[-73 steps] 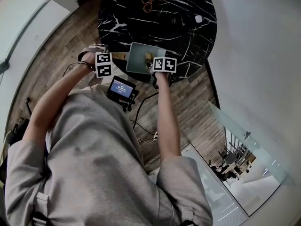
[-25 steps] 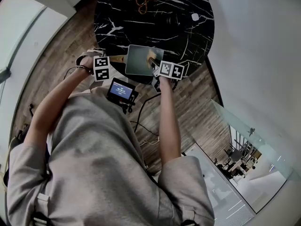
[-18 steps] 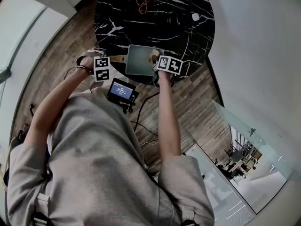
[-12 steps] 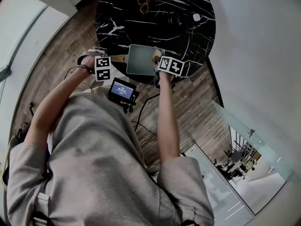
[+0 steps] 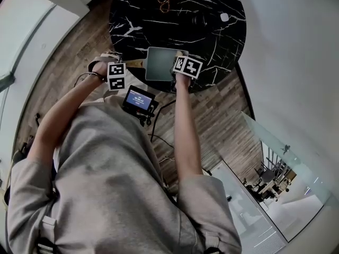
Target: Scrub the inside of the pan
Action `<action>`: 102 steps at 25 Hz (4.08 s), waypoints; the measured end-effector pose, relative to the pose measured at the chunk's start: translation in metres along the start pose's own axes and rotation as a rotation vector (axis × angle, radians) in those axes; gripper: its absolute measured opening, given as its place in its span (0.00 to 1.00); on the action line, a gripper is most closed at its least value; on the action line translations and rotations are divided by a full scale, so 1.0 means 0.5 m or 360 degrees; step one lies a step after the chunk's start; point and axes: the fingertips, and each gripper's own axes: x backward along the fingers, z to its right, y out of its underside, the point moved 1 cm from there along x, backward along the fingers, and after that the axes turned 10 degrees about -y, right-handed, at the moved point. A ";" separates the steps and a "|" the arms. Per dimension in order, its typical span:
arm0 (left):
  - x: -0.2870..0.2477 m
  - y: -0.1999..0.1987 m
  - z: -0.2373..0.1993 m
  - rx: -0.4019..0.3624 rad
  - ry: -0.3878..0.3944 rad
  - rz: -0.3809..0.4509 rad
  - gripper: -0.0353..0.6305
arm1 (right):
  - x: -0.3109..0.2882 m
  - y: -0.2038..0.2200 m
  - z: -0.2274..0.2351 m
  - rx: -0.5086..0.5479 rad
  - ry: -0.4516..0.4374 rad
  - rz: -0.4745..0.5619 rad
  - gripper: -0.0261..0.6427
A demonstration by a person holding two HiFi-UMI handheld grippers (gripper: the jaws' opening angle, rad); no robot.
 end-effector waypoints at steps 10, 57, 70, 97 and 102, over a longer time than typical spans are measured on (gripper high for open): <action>-0.004 0.001 0.002 0.0004 -0.0006 -0.0005 0.14 | -0.039 0.009 -0.025 -0.0208 -0.0309 0.0019 0.11; -0.002 -0.001 0.002 -0.0032 -0.0006 0.0000 0.15 | -0.096 0.051 -0.250 -0.0352 -0.1132 -0.0159 0.10; -0.003 -0.001 0.002 -0.0049 -0.0023 0.0023 0.15 | -0.071 0.045 -0.265 -0.0480 -0.1433 -0.0046 0.10; 0.174 -0.082 -0.078 0.0534 0.0048 0.0776 0.21 | 0.227 -0.040 -0.357 -0.0291 -0.1766 0.0863 0.11; 0.241 -0.112 -0.081 0.0821 -0.0130 0.0977 0.12 | 0.280 0.010 -0.338 -0.0243 -0.1537 0.0976 0.11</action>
